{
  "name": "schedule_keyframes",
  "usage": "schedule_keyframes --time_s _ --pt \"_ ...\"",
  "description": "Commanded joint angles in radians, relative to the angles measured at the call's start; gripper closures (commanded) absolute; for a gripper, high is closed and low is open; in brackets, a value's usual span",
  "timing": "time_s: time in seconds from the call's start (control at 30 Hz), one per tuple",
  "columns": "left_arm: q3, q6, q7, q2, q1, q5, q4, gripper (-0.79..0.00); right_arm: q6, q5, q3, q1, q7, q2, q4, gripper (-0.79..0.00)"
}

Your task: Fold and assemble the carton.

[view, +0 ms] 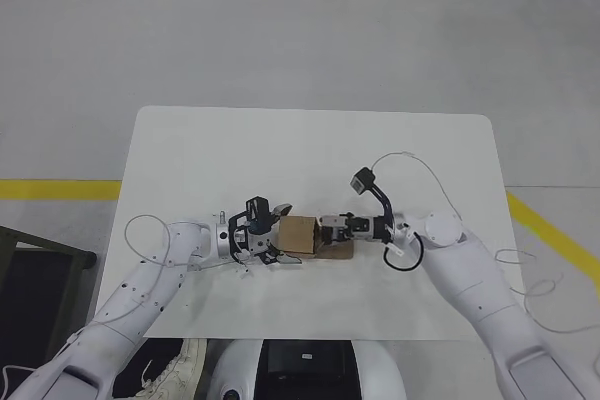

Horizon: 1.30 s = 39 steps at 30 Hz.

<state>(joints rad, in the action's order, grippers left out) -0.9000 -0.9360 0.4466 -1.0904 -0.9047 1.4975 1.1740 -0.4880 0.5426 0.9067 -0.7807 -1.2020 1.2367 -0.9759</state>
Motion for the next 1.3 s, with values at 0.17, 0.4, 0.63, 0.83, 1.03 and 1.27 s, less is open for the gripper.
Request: schedule_keyframes --time_s 0.17,0.4,0.63,0.83,1.03,1.27 --pt "-0.002 0.000 0.001 0.000 -0.003 0.000 0.000 -0.785 0.010 -0.020 -0.007 -0.015 0.030 0.005 -0.030 -0.785" --pt "-0.003 -0.004 -0.004 0.000 -0.006 -0.005 -0.001 -0.785 0.017 -0.024 -0.025 -0.022 0.058 0.017 -0.032 -0.785" --pt "-0.003 -0.007 -0.011 -0.001 -0.008 -0.012 -0.002 -0.785 0.031 0.001 -0.041 -0.028 0.066 0.030 -0.022 -0.785" --pt "-0.005 -0.011 -0.025 -0.002 -0.011 -0.024 -0.003 -0.785 0.025 0.022 -0.044 -0.016 0.054 0.040 -0.002 -0.785" --pt "-0.025 0.001 -0.029 0.003 -0.019 -0.029 -0.002 -0.785 0.029 0.028 -0.048 0.008 0.031 0.049 0.033 -0.785" --pt "-0.059 -0.032 -0.001 0.019 -0.028 -0.003 -0.004 -0.785 0.026 0.038 -0.058 0.028 0.012 0.062 0.066 -0.785"
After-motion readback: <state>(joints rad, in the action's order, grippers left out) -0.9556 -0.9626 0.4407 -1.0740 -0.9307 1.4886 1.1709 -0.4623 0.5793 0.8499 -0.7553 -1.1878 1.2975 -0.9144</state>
